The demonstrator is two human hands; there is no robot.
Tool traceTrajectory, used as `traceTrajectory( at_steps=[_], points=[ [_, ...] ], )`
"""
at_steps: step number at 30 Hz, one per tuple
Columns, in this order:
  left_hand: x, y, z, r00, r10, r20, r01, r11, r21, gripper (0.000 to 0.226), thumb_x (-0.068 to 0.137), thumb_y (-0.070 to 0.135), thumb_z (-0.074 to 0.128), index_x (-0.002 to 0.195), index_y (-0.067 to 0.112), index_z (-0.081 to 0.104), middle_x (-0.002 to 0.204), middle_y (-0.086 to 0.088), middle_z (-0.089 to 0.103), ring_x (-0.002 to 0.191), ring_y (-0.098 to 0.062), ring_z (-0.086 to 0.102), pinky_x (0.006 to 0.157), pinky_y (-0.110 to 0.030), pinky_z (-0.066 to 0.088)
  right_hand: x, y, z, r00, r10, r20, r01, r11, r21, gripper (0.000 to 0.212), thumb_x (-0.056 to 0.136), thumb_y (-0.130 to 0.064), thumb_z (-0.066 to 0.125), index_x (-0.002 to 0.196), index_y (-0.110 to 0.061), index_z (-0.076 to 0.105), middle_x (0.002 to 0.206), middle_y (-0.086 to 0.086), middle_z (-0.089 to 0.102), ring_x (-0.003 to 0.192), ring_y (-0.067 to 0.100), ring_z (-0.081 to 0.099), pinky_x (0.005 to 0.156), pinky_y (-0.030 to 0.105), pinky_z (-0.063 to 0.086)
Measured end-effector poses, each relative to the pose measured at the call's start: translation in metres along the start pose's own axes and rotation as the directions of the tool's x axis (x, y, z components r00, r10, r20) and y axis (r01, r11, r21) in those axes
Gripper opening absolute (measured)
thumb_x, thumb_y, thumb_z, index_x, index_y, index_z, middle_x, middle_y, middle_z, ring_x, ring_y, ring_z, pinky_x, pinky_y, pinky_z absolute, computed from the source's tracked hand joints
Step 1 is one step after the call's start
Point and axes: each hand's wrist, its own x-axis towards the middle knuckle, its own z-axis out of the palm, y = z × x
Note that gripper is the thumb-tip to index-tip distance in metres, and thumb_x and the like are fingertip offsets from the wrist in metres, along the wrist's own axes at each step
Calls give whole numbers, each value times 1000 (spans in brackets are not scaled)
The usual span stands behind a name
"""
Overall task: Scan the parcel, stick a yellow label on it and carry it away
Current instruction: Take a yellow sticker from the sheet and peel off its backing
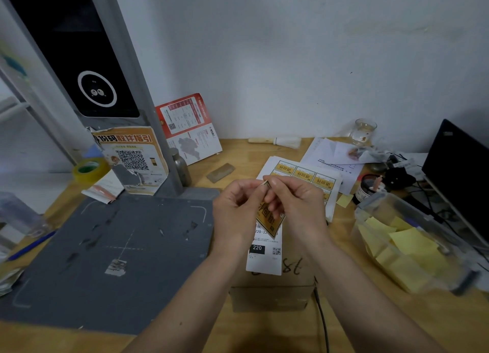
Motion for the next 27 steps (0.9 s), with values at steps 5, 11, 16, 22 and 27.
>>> traceTrajectory(
  at_steps=[5,11,16,22,27],
  points=[
    [-1,0,0,1000,-3,22,3,1000,2,4,83,14,70,80,16,71,65,5,70,61,-6,65,56,-17,52,0,-1,-1,1000,7,-15,-7,1000,-8,14,90,-9,62,83,-3,73,54,2,60,46,10,52,44,19,44],
    [0,-3,0,1000,2,15,-3,1000,18,9,84,10,68,79,17,71,61,12,69,58,2,63,55,-12,50,1,3,-1,999,37,2,-37,999,-24,18,93,-8,56,86,0,71,56,3,60,46,10,52,45,20,45],
    [1,-4,-1,1000,2,17,-2,1000,20,9,84,13,68,78,20,71,63,11,70,61,0,64,58,-14,51,0,4,0,999,33,7,-33,999,-6,13,89,-10,62,84,-3,72,56,2,61,48,11,53,46,20,46],
    [1,-5,-1,1000,12,4,-12,1000,9,8,84,10,69,79,16,71,62,10,69,61,1,62,58,-13,50,0,6,0,999,47,16,-47,999,16,15,91,-7,59,84,-3,72,55,1,61,46,11,52,45,21,45],
    [3,-7,-1,1000,10,-2,-10,1000,19,7,84,10,68,80,15,71,65,7,68,62,-1,62,60,-15,52,1,6,0,998,60,22,-61,998,30,25,94,-13,56,79,3,69,55,2,60,47,12,51,46,23,44]
  ],
)
